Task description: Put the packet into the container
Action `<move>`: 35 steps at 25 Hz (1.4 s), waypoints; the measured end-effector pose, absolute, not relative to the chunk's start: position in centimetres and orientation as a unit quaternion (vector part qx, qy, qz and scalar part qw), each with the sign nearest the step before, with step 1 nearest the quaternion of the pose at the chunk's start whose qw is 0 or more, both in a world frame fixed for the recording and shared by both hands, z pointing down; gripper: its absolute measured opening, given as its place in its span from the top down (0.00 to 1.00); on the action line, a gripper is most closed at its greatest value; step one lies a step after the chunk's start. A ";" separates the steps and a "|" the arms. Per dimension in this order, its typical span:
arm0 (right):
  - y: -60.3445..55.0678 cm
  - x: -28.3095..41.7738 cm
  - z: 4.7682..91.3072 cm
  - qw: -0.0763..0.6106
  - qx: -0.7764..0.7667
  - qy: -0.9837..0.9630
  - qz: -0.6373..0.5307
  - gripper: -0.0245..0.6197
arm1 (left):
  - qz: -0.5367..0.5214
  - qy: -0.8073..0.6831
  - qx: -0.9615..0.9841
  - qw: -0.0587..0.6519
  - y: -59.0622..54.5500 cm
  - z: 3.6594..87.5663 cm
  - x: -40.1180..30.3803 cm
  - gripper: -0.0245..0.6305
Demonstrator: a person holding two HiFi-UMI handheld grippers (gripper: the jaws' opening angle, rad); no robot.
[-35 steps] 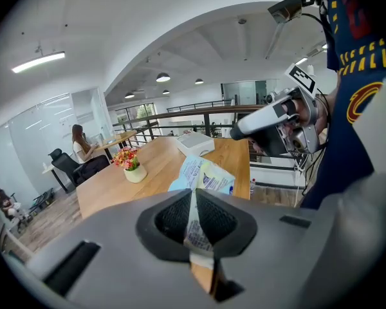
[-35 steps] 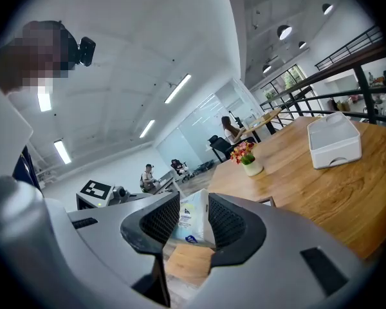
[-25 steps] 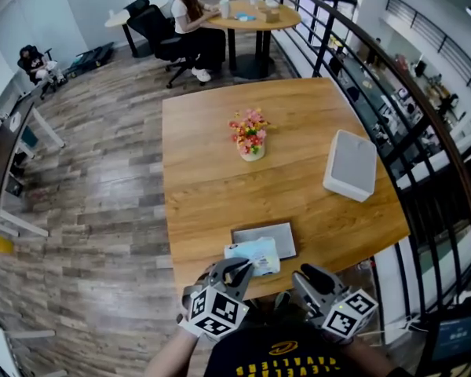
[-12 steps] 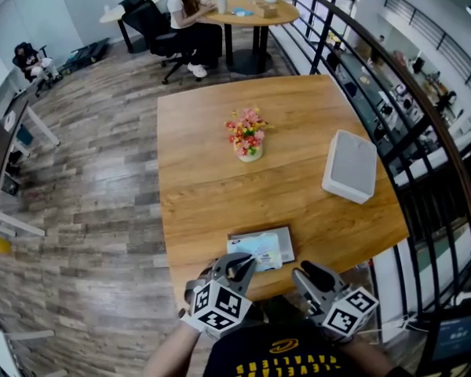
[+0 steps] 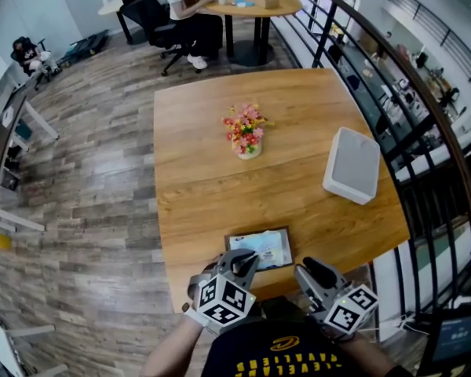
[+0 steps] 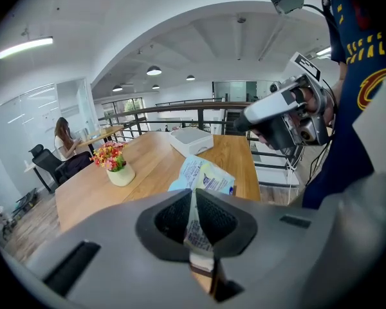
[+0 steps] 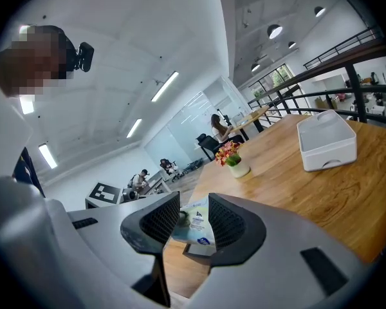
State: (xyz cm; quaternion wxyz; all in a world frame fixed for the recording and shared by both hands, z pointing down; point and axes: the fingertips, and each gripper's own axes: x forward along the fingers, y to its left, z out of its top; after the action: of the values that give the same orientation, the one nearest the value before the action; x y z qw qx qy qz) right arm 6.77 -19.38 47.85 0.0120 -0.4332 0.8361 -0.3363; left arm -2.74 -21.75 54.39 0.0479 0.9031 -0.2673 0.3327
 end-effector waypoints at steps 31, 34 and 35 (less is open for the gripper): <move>-23.1 9.5 48.9 0.010 -0.408 0.837 -0.365 0.74 | 0.444 -0.247 0.855 0.099 -22.9 63.8 -0.1 0.94; -23.3 9.7 48.9 0.009 -0.408 0.837 -0.364 0.74 | 0.448 -0.245 0.853 0.106 -23.0 64.2 -0.1 0.94; -23.3 9.7 48.9 0.009 -0.408 0.837 -0.364 0.74 | 0.449 -0.245 0.852 0.107 -23.0 64.4 -0.1 0.94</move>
State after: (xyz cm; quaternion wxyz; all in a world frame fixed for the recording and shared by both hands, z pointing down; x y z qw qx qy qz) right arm 9.73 -23.33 48.90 0.0093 -0.4078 0.8371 -0.3645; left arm -0.12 -23.04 64.36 0.1071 0.8525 -0.2455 0.4489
